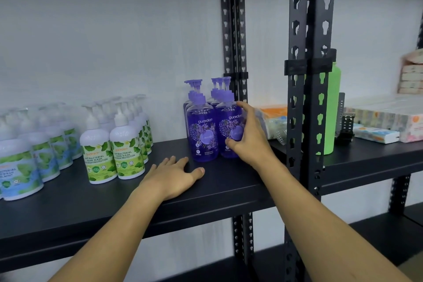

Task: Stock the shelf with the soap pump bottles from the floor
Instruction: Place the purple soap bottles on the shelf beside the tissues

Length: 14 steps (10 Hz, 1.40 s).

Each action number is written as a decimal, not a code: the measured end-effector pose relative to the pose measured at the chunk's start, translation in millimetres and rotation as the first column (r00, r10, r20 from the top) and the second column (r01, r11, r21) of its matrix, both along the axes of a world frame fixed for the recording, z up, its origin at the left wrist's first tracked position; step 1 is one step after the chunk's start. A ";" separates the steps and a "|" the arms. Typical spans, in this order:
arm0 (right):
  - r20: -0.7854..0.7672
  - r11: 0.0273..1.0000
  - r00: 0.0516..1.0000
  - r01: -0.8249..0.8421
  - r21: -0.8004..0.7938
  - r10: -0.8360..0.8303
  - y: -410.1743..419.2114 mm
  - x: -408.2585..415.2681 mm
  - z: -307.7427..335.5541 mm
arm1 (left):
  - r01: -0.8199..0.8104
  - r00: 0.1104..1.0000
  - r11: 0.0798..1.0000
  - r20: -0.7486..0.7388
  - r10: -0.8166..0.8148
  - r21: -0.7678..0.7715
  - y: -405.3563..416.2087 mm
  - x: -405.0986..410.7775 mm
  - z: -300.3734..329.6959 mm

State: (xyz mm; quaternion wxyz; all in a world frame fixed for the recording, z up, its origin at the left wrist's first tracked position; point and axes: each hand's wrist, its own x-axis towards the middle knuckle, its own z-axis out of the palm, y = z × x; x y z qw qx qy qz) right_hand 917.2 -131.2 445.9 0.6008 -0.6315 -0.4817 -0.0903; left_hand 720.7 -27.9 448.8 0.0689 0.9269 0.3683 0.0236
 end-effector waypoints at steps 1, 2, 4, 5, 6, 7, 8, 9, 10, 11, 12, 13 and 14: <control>0.020 1.000 1.000 0.022 -0.017 -0.021 0.1 0.5 0.4 | 0.000 1.000 1.000 0.003 0.000 -0.003 -0.7 0.1 -0.1; 0.015 1.000 1.000 0.021 -0.016 -0.020 0.2 0.5 0.3 | 0.000 1.000 1.000 0.002 0.000 -0.003 -1.5 -0.1 0.4; 0.024 0.999 0.999 0.029 -0.023 -0.028 0.7 0.7 1.3 | 0.002 1.000 1.000 0.000 -0.002 -0.002 -0.9 0.3 0.9; 0.030 0.999 0.999 0.035 -0.037 -0.034 0.7 1.3 1.7 | 0.003 1.000 1.000 0.002 -0.003 -0.004 -1.2 0.0 0.2; 0.032 0.998 0.999 0.042 -0.041 -0.040 0.6 0.9 1.6 | 0.000 1.000 1.000 0.007 0.000 -0.004 -0.9 0.2 -0.1; 0.025 0.998 0.999 0.037 -0.043 -0.036 1.3 1.3 0.8 | 0.002 0.999 1.000 0.038 -0.001 -0.023 0.4 0.4 0.5; 0.023 0.999 0.999 0.032 -0.043 -0.031 1.4 1.9 0.2 | 0.012 0.994 0.998 0.106 -0.006 -0.060 -1.5 -0.2 3.3; -0.003 1.000 1.000 0.011 -0.013 -0.011 1.8 2.5 -0.8 | 0.033 0.955 0.994 0.296 0.000 -0.108 -0.2 -0.6 9.4; -0.009 1.000 1.000 0.011 0.000 -0.011 2.6 4.2 -1.5 | 0.054 0.843 0.994 0.537 0.008 -0.100 -0.1 5.1 20.1; -0.007 1.000 1.000 0.009 -0.020 -0.010 2.8 5.3 -2.3 | 0.077 0.667 0.994 0.745 0.008 -0.080 -2.9 21.4 42.1; -0.002 1.000 1.000 0.007 -0.020 -0.007 1.9 5.0 -2.2 | 0.140 0.531 0.984 0.847 0.022 -0.114 -4.5 40.0 56.0; 0.001 1.000 1.000 0.004 -0.017 -0.004 1.6 5.5 -2.4 | 0.128 0.521 0.989 0.854 0.001 -0.079 -0.9 53.3 57.5; 0.009 1.000 1.000 0.015 -0.016 -0.015 2.5 6.4 -2.6 | 0.081 0.515 0.996 0.857 -0.010 -0.037 6.7 61.8 52.7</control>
